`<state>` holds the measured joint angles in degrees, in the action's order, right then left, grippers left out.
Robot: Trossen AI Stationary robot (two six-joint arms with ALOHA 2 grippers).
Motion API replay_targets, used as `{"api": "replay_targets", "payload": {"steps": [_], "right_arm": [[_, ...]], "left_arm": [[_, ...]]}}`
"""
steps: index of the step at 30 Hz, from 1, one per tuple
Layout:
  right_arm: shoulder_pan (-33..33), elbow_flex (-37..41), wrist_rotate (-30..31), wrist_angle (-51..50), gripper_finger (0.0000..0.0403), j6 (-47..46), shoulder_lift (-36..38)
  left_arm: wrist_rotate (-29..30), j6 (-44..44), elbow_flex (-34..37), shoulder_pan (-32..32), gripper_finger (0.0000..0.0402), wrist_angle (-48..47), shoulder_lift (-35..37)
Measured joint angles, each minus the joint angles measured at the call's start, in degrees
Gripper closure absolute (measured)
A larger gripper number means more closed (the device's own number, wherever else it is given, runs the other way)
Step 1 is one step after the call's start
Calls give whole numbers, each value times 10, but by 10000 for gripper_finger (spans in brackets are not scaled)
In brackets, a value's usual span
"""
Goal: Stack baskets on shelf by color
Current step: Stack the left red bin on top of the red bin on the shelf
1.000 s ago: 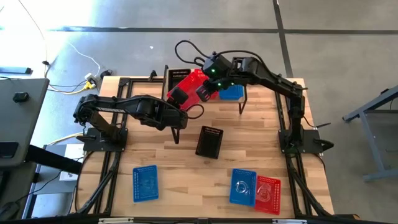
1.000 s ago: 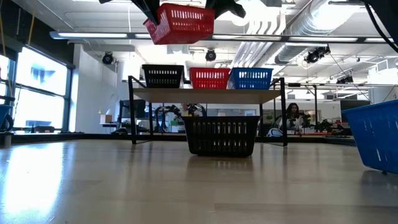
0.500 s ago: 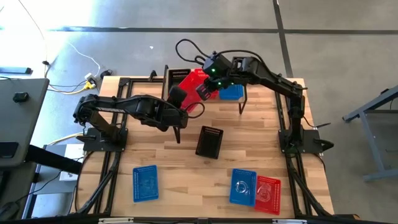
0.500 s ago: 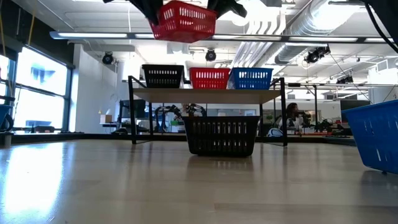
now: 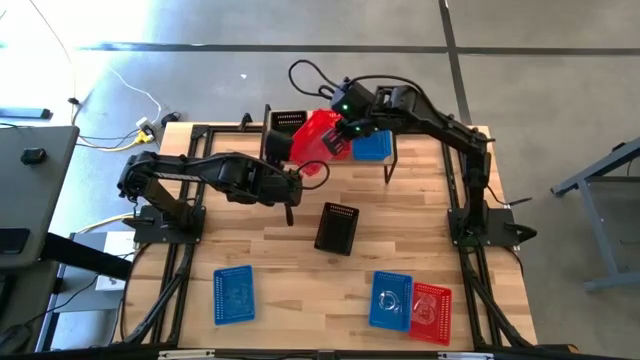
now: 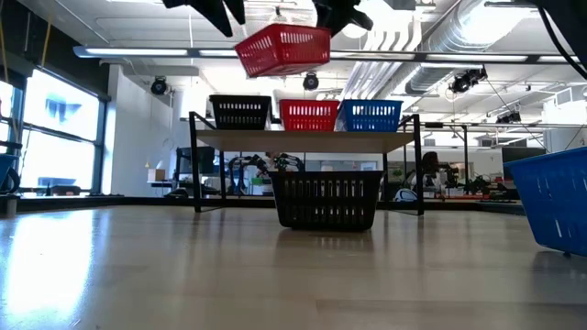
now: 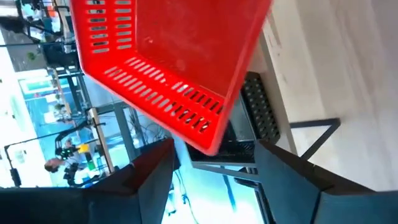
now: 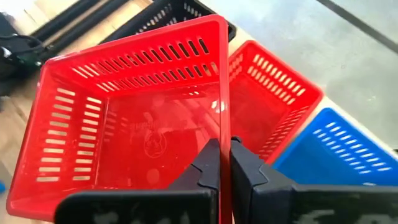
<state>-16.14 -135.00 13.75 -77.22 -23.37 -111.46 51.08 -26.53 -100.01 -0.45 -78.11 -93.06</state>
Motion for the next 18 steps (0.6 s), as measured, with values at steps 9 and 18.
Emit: {"api": "replay_targets", "payload": {"steps": [9, 18], "right_arm": [[-62, 0, -57, 4, 403, 154, 0], [-145, 0, -200, 21, 403, 437, 0]], "left_arm": [[-14, 54, 0, 0, 194, -1, 7], [-44, 133, 0, 1, 197, -1, 7]]}}
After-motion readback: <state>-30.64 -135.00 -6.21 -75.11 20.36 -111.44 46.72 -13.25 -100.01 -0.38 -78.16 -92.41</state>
